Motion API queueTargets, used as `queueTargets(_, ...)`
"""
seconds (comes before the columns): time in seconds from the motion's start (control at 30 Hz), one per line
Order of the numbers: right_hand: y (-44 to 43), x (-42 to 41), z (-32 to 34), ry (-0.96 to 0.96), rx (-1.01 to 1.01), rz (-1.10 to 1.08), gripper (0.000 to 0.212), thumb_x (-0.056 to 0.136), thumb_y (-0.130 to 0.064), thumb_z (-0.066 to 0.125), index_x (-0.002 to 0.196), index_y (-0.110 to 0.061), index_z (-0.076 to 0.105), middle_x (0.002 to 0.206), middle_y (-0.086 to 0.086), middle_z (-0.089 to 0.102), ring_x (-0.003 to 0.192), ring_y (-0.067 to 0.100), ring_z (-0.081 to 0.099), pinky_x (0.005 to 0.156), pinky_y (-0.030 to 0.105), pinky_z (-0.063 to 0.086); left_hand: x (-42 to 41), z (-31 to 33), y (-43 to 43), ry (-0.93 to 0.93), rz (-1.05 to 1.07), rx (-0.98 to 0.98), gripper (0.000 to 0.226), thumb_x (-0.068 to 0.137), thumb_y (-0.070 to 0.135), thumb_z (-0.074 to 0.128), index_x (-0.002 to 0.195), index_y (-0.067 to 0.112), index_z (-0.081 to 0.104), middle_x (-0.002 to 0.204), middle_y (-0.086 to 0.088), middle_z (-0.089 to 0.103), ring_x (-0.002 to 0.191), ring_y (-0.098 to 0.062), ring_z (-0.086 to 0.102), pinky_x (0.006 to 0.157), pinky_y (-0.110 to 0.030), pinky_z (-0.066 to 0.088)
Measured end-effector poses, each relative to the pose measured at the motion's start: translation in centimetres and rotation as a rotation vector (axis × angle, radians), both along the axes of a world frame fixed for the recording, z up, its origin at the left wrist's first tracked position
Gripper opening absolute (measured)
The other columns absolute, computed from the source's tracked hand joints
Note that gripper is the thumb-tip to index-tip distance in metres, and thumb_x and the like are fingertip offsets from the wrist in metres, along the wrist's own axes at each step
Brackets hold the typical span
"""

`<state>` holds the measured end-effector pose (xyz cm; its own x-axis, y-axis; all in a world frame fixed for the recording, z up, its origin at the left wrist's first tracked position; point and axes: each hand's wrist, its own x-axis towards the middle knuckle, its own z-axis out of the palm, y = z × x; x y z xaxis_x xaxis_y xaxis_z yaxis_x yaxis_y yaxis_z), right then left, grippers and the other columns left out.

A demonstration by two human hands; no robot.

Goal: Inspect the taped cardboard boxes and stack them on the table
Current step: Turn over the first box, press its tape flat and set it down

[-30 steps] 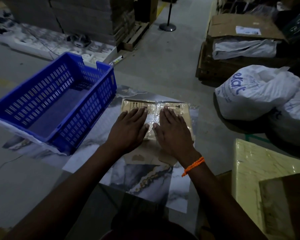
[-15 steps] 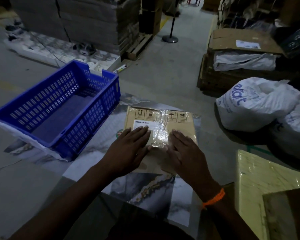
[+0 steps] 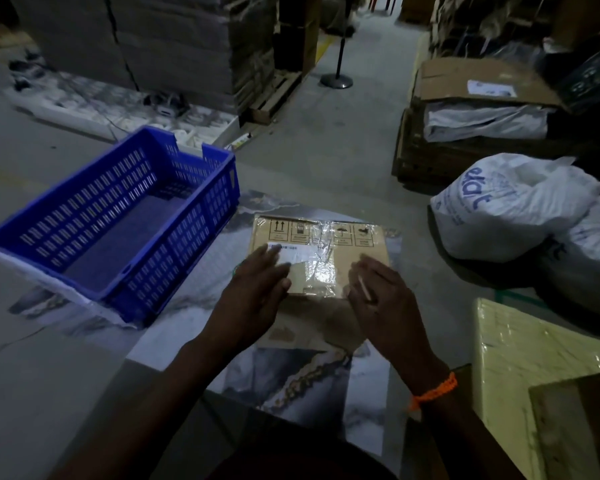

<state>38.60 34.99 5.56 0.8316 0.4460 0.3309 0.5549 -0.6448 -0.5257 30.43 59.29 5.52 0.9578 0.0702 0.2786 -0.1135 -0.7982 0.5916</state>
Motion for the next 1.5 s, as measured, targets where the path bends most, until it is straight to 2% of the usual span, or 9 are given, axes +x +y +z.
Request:
queueTargets(0.13, -0.8, 2.9, 1.4, 0.443, 0.26, -0.252, 0.064, 0.093, -0.028, 0.076, 0.15, -0.016, 0.049, 0.146, 0.007, 0.056, 0.129, 0.024, 0.058, 0.1, 0.037, 0.053, 1.1, 1.4, 0.7, 0.156, 0.269, -0.348, 0.062, 0.095, 0.053, 0.059, 0.148, 0.025, 0.044, 0.143, 0.01, 0.045, 0.132, -0.012, 0.044, 0.107, -0.036, 0.039)
queueTargets(0.23, -0.7, 4.5, 2.1, 0.916, 0.589, -0.193, 0.041, 0.094, -0.013, 0.073, 0.134, -0.011, 0.064, 0.128, 0.009, 0.072, 0.11, 0.021, 0.072, 0.082, 0.026, 0.06, 2.3, 1.4, 1.5, 0.336, 0.236, -0.698, 0.034, 0.088, 0.06, 0.065, 0.12, 0.058, 0.053, 0.127, 0.019, 0.061, 0.121, -0.012, 0.06, 0.104, -0.045, 0.05)
queueTargets(0.47, -1.0, 4.4, 2.1, 0.697, 0.621, -0.115, 0.063, 0.083, 0.0, 0.08, 0.136, -0.025, 0.055, 0.123, -0.009, 0.068, 0.111, 0.004, 0.064, 0.077, 0.019, 0.059, 2.2, 1.0, 2.3, 0.186, 0.187, -0.775, 0.052, 0.075, 0.057, 0.072, 0.124, 0.049, 0.059, 0.122, 0.017, 0.069, 0.115, -0.01, 0.065, 0.093, -0.046, 0.058)
queueTargets(0.63, -1.5, 1.8, -2.2, 0.639, 0.763, -0.159, 0.07, 0.08, 0.018, 0.073, 0.124, -0.034, 0.059, 0.129, -0.009, 0.068, 0.121, 0.008, 0.064, 0.092, 0.029, 0.059, -0.2, -2.2, 2.0, 0.113, 0.238, -0.901, 0.056, 0.084, 0.02, 0.072, 0.135, 0.035, 0.054, 0.13, 0.018, 0.063, 0.12, 0.002, 0.059, 0.098, -0.034, 0.052)
queueTargets(0.83, -4.1, -3.1, -8.1, 0.86, 0.833, -0.304, 0.027, 0.097, -0.029, 0.071, 0.122, -0.021, 0.069, 0.124, 0.005, 0.073, 0.124, 0.032, 0.065, 0.093, 0.038, 0.06, -4.9, -8.1, 0.7, 0.208, 0.361, -1.055, 0.023, 0.101, 0.017, 0.058, 0.123, 0.025, 0.064, 0.121, 0.004, 0.071, 0.116, -0.018, 0.067, 0.089, -0.037, 0.056)
queueTargets(0.93, -5.3, -5.1, -9.9, 0.928, 0.707, -0.283, 0.071, 0.07, -0.072, 0.078, 0.125, -0.03, 0.063, 0.137, 0.007, 0.063, 0.133, 0.031, 0.058, 0.107, 0.048, 0.051, -6.5, -10.4, 0.4, 0.321, 0.384, -1.009, 0.032, 0.103, 0.01, 0.055, 0.125, 0.032, 0.062, 0.12, 0.018, 0.069, 0.119, -0.017, 0.064, 0.082, -0.027, 0.057)
queueTargets(1.13, -3.8, -5.5, -10.5, 1.022, 0.586, -0.225, 0.042, 0.099, -0.031, 0.066, 0.138, -0.044, 0.054, 0.124, -0.022, 0.068, 0.11, -0.002, 0.067, 0.085, 0.023, 0.057, -8.1, -11.3, -0.1, 0.367, 0.333, -0.926, 0.052, 0.088, 0.045, 0.072, 0.137, 0.042, 0.056, 0.139, 0.015, 0.06, 0.13, -0.011, 0.056, 0.092, -0.033, 0.057)
queueTargets(1.3, -2.3, -5.2, -10.6, 0.994, 0.574, -0.214, 0.063, 0.088, -0.058, 0.073, 0.146, -0.046, 0.051, 0.134, -0.013, 0.068, 0.124, 0.013, 0.065, 0.107, 0.049, 0.053, -6.6, -10.9, -1.0, 0.309, 0.416, -0.978, 0.055, 0.092, 0.044, 0.07, 0.143, 0.03, 0.055, 0.136, 0.004, 0.065, 0.126, -0.017, 0.061, 0.102, -0.046, 0.054)
queueTargets(1.5, 2.2, -1.5, -10.3, 0.958, 0.641, -0.209, 0.066, 0.094, -0.047, 0.071, 0.154, -0.041, 0.043, 0.137, -0.011, 0.067, 0.124, 0.013, 0.065, 0.104, 0.048, 0.055, -1.4, -9.2, 3.5, 0.166, 0.38, -0.854, 0.037, 0.102, 0.027, 0.061, 0.139, 0.032, 0.057, 0.13, 0.014, 0.068, 0.125, -0.01, 0.061, 0.106, -0.039, 0.05)
